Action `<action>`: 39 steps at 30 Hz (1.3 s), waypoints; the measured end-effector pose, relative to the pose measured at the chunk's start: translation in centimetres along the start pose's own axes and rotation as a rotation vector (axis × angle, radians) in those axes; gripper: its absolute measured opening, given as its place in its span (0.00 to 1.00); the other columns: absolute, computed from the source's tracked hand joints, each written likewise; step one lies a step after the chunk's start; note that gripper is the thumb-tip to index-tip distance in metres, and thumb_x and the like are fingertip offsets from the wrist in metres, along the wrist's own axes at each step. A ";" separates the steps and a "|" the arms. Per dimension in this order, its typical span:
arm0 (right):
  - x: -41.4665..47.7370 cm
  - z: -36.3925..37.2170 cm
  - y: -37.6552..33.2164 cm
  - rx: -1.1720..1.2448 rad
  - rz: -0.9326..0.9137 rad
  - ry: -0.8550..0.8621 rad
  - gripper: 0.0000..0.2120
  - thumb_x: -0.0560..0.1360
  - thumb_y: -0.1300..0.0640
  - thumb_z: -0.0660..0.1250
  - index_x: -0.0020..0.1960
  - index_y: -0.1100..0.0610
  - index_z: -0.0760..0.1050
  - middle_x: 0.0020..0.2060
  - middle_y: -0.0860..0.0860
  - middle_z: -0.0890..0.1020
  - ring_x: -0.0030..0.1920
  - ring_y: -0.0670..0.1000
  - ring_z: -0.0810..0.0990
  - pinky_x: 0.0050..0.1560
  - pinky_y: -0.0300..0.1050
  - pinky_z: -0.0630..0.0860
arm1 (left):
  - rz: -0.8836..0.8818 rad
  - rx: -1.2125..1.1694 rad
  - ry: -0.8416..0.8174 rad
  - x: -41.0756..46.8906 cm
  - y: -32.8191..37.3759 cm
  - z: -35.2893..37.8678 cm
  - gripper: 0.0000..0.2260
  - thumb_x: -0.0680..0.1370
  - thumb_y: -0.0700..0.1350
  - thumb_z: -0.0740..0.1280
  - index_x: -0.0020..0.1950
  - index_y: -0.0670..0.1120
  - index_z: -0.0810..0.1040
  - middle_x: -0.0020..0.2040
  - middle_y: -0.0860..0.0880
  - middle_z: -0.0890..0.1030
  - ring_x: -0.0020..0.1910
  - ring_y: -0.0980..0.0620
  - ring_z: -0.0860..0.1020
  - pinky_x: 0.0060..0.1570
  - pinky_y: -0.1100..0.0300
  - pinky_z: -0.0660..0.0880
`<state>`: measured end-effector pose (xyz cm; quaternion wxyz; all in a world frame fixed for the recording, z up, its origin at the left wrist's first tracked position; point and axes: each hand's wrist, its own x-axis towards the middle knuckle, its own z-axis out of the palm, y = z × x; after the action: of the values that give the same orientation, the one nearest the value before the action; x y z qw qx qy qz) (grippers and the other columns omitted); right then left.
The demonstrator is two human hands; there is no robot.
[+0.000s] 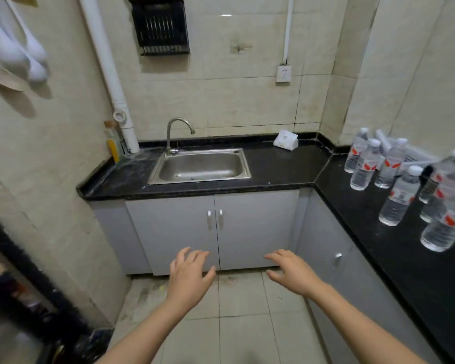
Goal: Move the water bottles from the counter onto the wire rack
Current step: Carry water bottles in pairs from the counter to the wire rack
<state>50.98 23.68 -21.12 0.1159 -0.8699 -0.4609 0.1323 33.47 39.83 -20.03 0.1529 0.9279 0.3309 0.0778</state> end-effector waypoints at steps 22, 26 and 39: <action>19.6 -5.8 8.4 0.074 0.704 0.143 0.22 0.77 0.48 0.58 0.70 0.50 0.63 0.69 0.51 0.69 0.70 0.51 0.64 0.68 0.46 0.60 | 0.314 -0.421 -0.219 37.9 4.8 4.7 0.17 0.76 0.50 0.62 0.62 0.44 0.75 0.63 0.45 0.77 0.67 0.45 0.66 0.65 0.54 0.61; 17.8 -6.2 11.9 0.100 0.836 0.189 0.23 0.76 0.49 0.60 0.70 0.50 0.63 0.69 0.50 0.68 0.70 0.50 0.65 0.67 0.46 0.61 | 0.368 -0.523 -0.329 39.6 10.6 8.1 0.16 0.77 0.48 0.63 0.62 0.43 0.75 0.62 0.44 0.77 0.66 0.44 0.67 0.66 0.52 0.64; 20.8 -11.8 30.4 0.204 0.864 0.423 0.25 0.76 0.49 0.61 0.70 0.53 0.62 0.67 0.52 0.70 0.68 0.53 0.67 0.69 0.50 0.64 | 0.602 -0.371 -0.337 48.6 31.9 13.7 0.17 0.76 0.48 0.62 0.64 0.46 0.73 0.59 0.44 0.78 0.63 0.45 0.69 0.61 0.53 0.66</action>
<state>89.70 23.40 -22.48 0.2258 -0.9736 -0.0089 0.0332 93.07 44.25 -20.16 0.3406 0.9399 -0.0055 0.0240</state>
